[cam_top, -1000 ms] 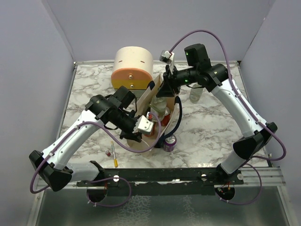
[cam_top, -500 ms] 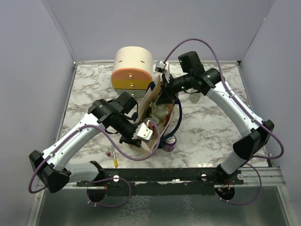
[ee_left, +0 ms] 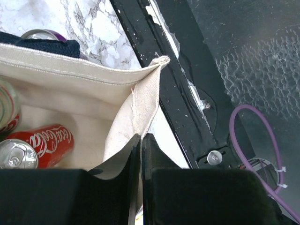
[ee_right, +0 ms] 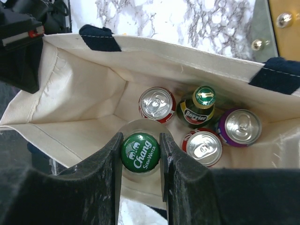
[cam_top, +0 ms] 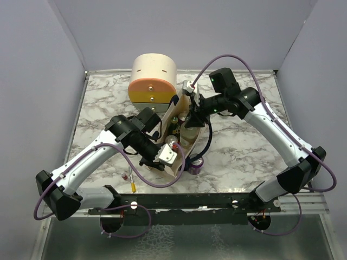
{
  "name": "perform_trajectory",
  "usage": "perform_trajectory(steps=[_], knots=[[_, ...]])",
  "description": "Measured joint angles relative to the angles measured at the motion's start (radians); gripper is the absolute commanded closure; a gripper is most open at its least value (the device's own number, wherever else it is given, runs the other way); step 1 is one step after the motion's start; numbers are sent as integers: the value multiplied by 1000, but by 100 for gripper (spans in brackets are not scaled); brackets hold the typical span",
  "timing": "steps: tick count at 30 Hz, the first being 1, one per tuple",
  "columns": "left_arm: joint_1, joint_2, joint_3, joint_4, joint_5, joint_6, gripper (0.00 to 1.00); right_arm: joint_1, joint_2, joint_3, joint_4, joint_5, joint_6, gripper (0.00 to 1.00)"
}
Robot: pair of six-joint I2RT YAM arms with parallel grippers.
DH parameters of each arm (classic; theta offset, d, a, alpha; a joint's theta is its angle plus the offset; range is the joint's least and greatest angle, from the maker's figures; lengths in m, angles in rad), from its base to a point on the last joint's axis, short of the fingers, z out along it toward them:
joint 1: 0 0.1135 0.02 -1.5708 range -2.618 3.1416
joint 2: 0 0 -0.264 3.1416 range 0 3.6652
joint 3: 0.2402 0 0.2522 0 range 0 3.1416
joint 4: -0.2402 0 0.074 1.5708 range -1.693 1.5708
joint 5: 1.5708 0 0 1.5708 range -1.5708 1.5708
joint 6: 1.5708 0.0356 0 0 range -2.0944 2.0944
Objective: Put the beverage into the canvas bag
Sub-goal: Place the drink in the canvas bag.
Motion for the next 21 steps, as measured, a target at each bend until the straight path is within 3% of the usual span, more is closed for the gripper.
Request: perform_trajectory(steps=[21], knots=[[-64,85,37,-11,0,82,93,4,-54,-24,-55,9,-120,99]])
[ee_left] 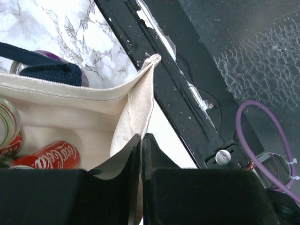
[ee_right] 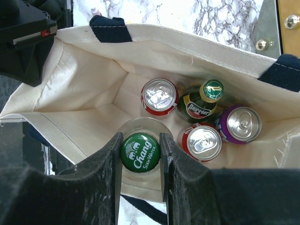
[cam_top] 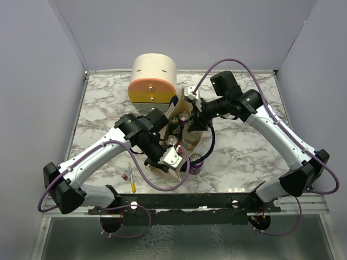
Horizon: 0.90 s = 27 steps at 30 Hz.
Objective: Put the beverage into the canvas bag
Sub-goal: Place the drink in the canvas bag.
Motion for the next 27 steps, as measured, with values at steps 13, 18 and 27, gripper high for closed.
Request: perform_trajectory(steps=[13,18,27], knots=[[-6,-5,-3,18,0,-8,96,27,16,-93,80,-18,4,99],[-6,-8,-6,20,0,-8,96,27,16,-154,122,-17,-1,99],[-6,-21,-19,34,0,-14,97,28,16,-209,143,-16,-27,99]])
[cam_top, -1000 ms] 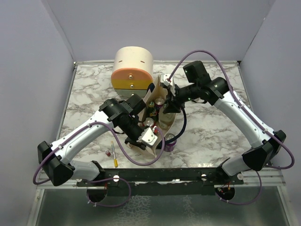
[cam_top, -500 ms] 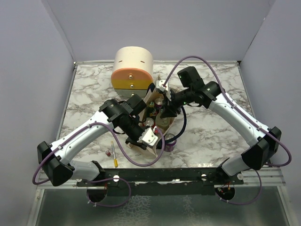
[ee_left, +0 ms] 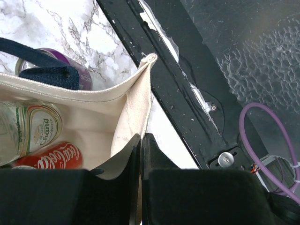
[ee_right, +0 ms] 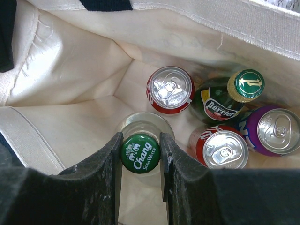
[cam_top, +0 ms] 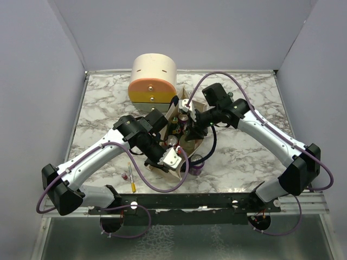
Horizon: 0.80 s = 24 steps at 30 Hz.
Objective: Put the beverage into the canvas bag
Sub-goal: Place the drink in the canvas bag.
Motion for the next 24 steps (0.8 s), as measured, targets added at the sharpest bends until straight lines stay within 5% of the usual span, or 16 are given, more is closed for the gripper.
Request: perform_trajectory(steps=[24], knots=[[0,-25,-26,29,-1,3,100,6,40,-68,82,45,-25,99]])
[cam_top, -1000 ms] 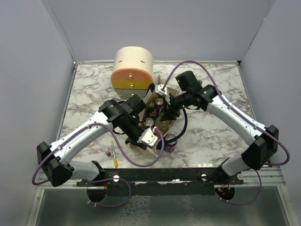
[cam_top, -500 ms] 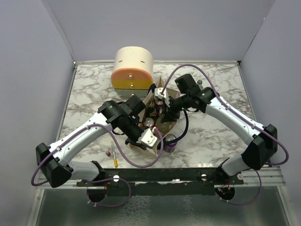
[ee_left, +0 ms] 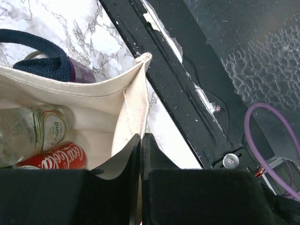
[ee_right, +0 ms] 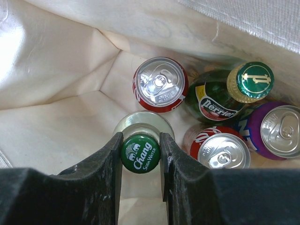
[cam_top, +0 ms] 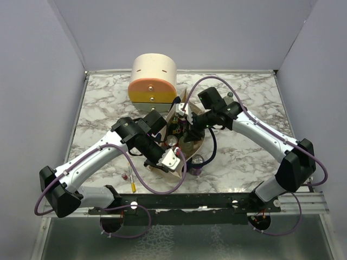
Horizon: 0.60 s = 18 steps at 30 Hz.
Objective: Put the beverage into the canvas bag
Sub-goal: Place the drink in the canvas bag.
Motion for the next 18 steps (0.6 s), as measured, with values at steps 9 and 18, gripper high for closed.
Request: perform_trajectory(steps=[9,18], knots=[[2,-17,-16,17,0,0,100,11,26,1,13,3,-17,99],[14,-32,-31,27,1,-8,100,17,56,13,-1,14,-75,99]])
